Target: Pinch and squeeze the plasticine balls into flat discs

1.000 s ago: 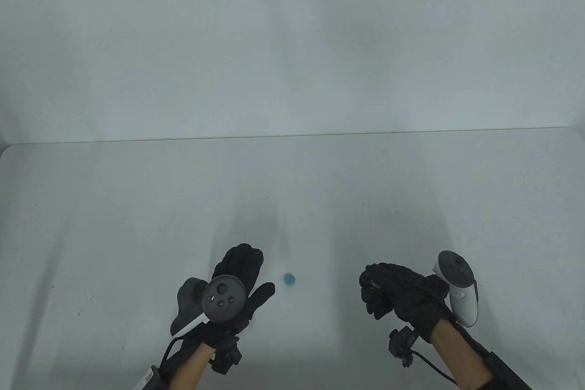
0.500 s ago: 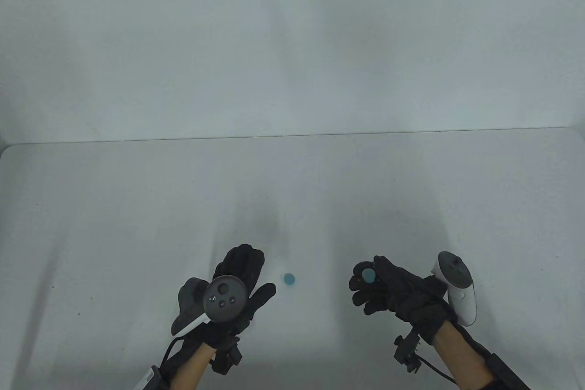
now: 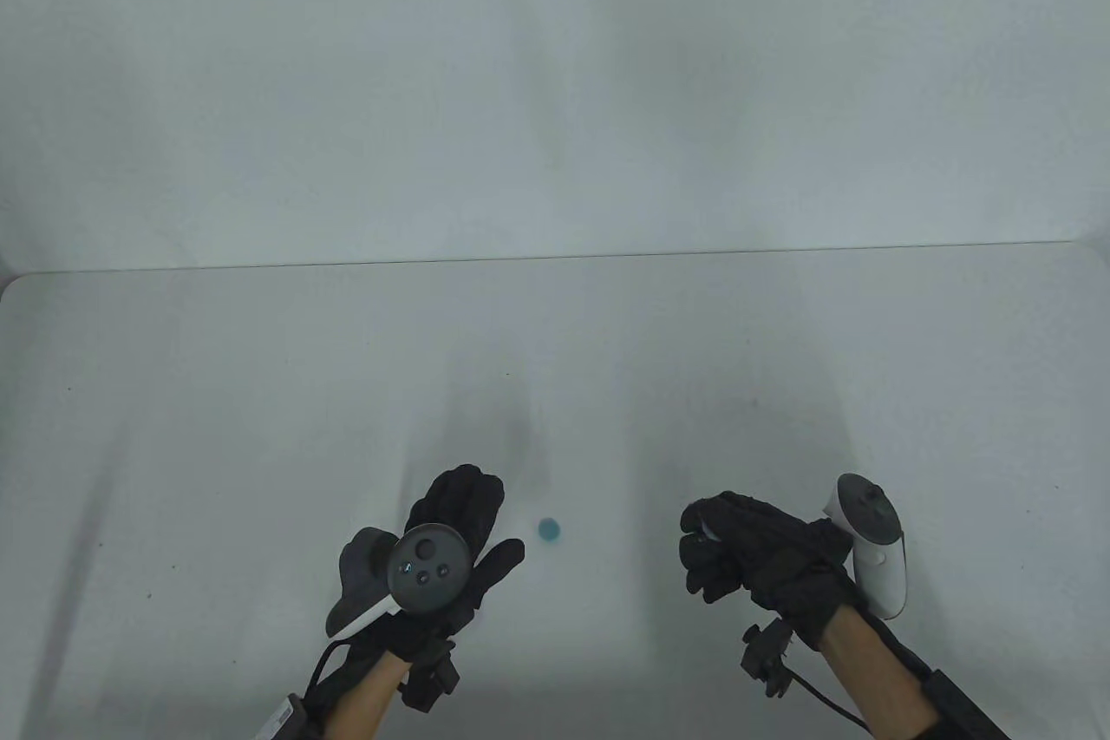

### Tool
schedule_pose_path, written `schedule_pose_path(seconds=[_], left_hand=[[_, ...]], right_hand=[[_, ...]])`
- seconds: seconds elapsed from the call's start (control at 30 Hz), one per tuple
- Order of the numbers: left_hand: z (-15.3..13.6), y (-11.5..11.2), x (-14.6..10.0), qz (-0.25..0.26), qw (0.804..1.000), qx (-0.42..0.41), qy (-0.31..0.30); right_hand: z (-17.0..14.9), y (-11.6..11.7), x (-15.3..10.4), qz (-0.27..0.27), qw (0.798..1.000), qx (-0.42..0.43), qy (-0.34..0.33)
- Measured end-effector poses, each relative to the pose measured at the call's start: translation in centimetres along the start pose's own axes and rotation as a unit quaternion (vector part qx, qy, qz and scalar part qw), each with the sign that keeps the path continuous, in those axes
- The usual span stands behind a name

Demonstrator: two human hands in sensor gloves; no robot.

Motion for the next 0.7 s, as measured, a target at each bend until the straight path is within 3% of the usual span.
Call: schedule_pose_path(seconds=[0.17, 0.3, 0.7], left_hand=[[0.06, -0.10, 0.01, -0.002, 1.000, 0.002, 0.000], [0.00, -0.13, 0.00, -0.004, 1.000, 0.002, 0.002], [0.04, -0.14, 0.01, -0.005, 1.000, 0.003, 0.001]], right_hand=[[-0.23, -0.36, -0.23, -0.036, 0.999, 0.002, -0.003], [-0.76, -0.35, -0.11, -0.003, 0.999, 0.035, -0.003], [-0.12, -0.59, -0.20, -0.038, 0.999, -0.012, -0.012]])
Point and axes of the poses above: the tracker on the back of each hand, its own z axis roughly to the thumb side, its own x axis roughly from the wrist to the fingertips, y = z × x, the point moved 3 cm from there along x, roughly from the wrist to the fingertips, and after that the axes turned 5 degrees about -x, right-handed, at the moved point
